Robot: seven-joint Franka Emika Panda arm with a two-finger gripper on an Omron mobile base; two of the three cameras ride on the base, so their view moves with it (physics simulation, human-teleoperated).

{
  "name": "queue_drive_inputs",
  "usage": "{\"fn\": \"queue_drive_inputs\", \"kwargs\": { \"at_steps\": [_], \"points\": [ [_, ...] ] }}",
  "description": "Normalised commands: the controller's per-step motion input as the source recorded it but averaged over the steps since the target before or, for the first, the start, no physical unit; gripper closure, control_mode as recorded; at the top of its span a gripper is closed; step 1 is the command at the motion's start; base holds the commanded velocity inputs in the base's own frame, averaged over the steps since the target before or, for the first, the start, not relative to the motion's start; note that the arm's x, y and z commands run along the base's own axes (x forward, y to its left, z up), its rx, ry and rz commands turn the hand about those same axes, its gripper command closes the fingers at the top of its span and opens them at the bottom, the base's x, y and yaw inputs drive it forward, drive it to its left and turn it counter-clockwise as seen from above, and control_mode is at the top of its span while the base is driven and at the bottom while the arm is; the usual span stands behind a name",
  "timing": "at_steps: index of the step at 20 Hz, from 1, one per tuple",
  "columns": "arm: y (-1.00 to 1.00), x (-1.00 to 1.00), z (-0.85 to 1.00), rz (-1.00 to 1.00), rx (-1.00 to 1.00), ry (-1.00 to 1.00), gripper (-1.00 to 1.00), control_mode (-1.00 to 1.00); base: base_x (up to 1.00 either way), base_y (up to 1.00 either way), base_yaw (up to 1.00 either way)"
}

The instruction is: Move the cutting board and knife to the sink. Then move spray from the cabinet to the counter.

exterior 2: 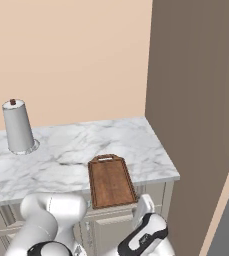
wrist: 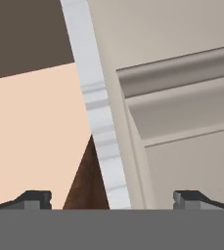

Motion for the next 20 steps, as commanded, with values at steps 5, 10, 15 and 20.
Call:
{"fn": "queue_drive_inputs", "kwargs": {
  "at_steps": [5, 10, 15, 20],
  "points": [
    [0.06, -0.15, 0.07, 0.0, -0.02, -0.09, -1.0, -1.0, 0.0, 0.0, 0.0],
    [0.03, -0.03, 0.14, 0.0, -0.01, -0.08, -1.0, -1.0, 0.0, 0.0, 0.0],
    [0.01, 0.0, 0.21, 0.0, -0.01, -0.05, -1.0, -1.0, 0.0, 0.0, 0.0],
    [-0.01, -0.04, 0.24, 0.0, 0.0, -0.02, -1.0, -1.0, 0.0, 0.0, 0.0]
  ]
}}
